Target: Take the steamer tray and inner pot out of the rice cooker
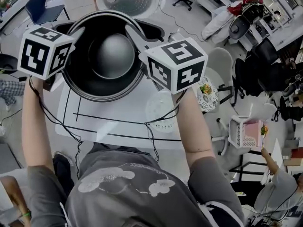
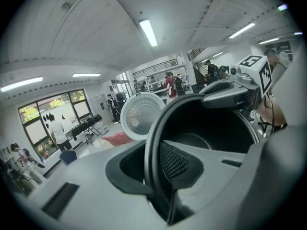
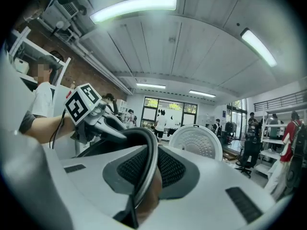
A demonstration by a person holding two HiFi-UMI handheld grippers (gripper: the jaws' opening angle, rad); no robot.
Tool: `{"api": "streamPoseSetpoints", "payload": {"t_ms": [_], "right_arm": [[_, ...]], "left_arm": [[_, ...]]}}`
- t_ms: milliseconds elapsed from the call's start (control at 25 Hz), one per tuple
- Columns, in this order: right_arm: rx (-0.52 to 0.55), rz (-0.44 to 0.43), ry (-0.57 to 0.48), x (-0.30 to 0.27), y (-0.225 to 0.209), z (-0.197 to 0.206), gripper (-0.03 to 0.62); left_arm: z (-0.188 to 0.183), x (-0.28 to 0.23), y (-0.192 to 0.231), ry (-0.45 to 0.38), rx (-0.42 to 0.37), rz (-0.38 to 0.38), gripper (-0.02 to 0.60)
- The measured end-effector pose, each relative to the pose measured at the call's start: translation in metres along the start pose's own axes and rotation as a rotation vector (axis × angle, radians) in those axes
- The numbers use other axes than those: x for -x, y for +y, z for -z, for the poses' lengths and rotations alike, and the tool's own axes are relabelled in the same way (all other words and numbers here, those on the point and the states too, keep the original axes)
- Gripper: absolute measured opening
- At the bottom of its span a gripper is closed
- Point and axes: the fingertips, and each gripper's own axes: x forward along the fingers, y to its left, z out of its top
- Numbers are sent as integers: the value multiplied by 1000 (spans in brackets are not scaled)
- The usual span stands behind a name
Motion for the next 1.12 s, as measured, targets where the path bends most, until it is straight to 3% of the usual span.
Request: {"api": "streamPoseSetpoints", "payload": {"t_ms": [240,440,800,1120], "right_arm": [[-20,-51,25,15,40,14,84],[-44,-92,57,31,83,39,84],[-126,-83,212,49,145,121,84],[-206,-60,301,48,149,209,86]], "left_arm": [[34,31,-20,29,46,1,77],[82,53,-46,49,110,47,77],[177,62,-96,190,195,135,77],[237,16,-131,302,212,201,80]]}}
